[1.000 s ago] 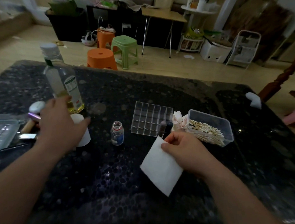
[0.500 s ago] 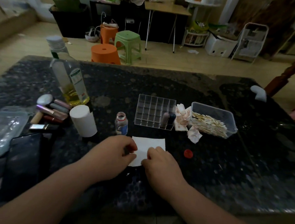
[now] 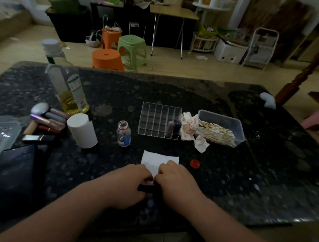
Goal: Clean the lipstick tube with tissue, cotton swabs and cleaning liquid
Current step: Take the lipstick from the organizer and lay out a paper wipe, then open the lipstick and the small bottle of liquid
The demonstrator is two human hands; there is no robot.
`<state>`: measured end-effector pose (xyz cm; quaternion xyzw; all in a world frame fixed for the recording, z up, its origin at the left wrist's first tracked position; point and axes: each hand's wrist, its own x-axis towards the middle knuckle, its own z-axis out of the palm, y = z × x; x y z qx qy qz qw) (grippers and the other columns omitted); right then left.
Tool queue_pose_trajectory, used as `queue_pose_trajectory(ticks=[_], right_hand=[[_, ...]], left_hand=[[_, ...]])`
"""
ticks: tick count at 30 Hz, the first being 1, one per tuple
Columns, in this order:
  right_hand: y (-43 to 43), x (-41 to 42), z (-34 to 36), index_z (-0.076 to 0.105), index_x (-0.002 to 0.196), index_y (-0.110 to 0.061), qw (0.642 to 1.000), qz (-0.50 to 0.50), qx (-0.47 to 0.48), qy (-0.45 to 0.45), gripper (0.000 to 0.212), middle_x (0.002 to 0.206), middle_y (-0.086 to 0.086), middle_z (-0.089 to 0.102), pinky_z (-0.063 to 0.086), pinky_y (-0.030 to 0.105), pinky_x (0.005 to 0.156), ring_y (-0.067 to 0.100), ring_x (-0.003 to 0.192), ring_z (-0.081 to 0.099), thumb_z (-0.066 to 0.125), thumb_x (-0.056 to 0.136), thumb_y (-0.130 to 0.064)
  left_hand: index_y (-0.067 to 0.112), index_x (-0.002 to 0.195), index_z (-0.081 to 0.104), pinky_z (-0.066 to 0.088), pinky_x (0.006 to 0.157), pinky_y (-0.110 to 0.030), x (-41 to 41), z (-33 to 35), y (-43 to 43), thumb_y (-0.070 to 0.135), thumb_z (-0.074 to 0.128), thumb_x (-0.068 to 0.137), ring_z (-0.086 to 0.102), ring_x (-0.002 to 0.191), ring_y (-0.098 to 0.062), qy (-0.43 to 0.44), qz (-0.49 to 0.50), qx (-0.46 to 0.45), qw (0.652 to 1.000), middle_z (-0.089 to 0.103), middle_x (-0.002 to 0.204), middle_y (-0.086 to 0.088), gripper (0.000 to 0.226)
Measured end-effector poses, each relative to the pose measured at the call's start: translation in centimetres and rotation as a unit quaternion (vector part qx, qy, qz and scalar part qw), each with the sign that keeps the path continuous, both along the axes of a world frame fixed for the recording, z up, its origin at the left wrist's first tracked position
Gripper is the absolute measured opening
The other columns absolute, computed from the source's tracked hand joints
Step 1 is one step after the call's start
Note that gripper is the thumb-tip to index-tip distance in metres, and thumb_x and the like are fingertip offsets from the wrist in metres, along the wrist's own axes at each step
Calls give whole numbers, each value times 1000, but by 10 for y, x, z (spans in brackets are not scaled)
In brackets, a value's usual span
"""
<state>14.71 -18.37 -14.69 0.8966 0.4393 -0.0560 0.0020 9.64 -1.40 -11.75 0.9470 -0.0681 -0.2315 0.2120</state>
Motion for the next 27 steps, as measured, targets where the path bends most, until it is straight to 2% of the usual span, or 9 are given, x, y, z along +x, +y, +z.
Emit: queue_pose_trajectory(ticks=[3, 6, 10, 13, 16, 19, 22, 25, 27], right_hand=[[-4, 2, 9, 68, 107, -20, 998, -4, -24, 56, 21, 105, 2, 54, 36, 33, 74, 23, 99, 47, 56, 89, -19], [-6, 10, 28, 62, 124, -28, 987, -47, -18, 151, 33, 118, -3, 53, 48, 36, 90, 20, 111, 49, 55, 92, -34], [-10, 49, 57, 67, 113, -32, 962, -178, 62, 199, 22, 107, -12, 64, 54, 32, 89, 6, 98, 60, 62, 92, -40], [-14, 86, 65, 71, 98, -31, 929, -282, 186, 154, 8, 91, -12, 64, 54, 24, 77, 2, 84, 58, 66, 92, -29], [-10, 117, 56, 69, 108, -25, 894, -341, 267, 119, 18, 88, -10, 64, 42, 13, 61, 0, 78, 57, 69, 90, -25], [3, 131, 47, 61, 123, -25, 882, -364, 269, 131, 35, 104, -4, 64, 47, 19, 65, 9, 86, 60, 70, 89, -26], [14, 137, 41, 57, 131, -27, 906, -341, 228, 104, 45, 128, -1, 55, 48, 26, 80, 19, 105, 59, 70, 88, -27], [18, 139, 37, 64, 122, -28, 918, -316, 199, 132, 32, 112, -8, 57, 47, 26, 78, 14, 96, 58, 65, 91, -20], [19, 139, 33, 66, 114, -29, 918, -317, 192, 141, 26, 104, -6, 63, 47, 27, 75, 13, 90, 57, 62, 93, -15]], left_hand=[[38, 130, 52, 46, 93, -22, 4, 0, 0, 42, 62, 91, 53, 104, -2, 8, 9, -7, 1000, 54, 127, 17, 41], [40, 133, 50, 46, 90, -20, 13, 4, 6, 43, 63, 90, 55, 99, -2, 13, 43, -11, 999, 55, 127, 19, 45], [41, 129, 53, 51, 89, -21, 27, 13, 16, 48, 63, 91, 59, 97, -1, -11, 98, -15, 995, 60, 114, 19, 40], [40, 122, 58, 51, 85, -17, 36, 15, 23, 47, 61, 92, 59, 92, 2, -45, 138, -20, 989, 63, 108, 20, 31], [39, 112, 64, 52, 83, -19, 42, 14, 26, 46, 62, 92, 61, 88, 3, -81, 174, -30, 981, 65, 98, 21, 21], [40, 108, 64, 53, 82, -18, 45, 13, 28, 46, 62, 91, 62, 86, 4, -81, 182, -31, 979, 65, 94, 23, 17], [40, 109, 65, 54, 83, -20, 47, 10, 29, 47, 62, 91, 62, 86, 2, -85, 173, -28, 981, 65, 95, 22, 19], [40, 118, 60, 50, 85, -17, 47, 8, 30, 46, 62, 92, 58, 91, 2, -77, 131, -26, 988, 58, 108, 24, 27], [44, 129, 51, 44, 89, -14, 46, 7, 31, 46, 64, 91, 52, 101, 4, -30, 77, -36, 996, 48, 125, 28, 40]])
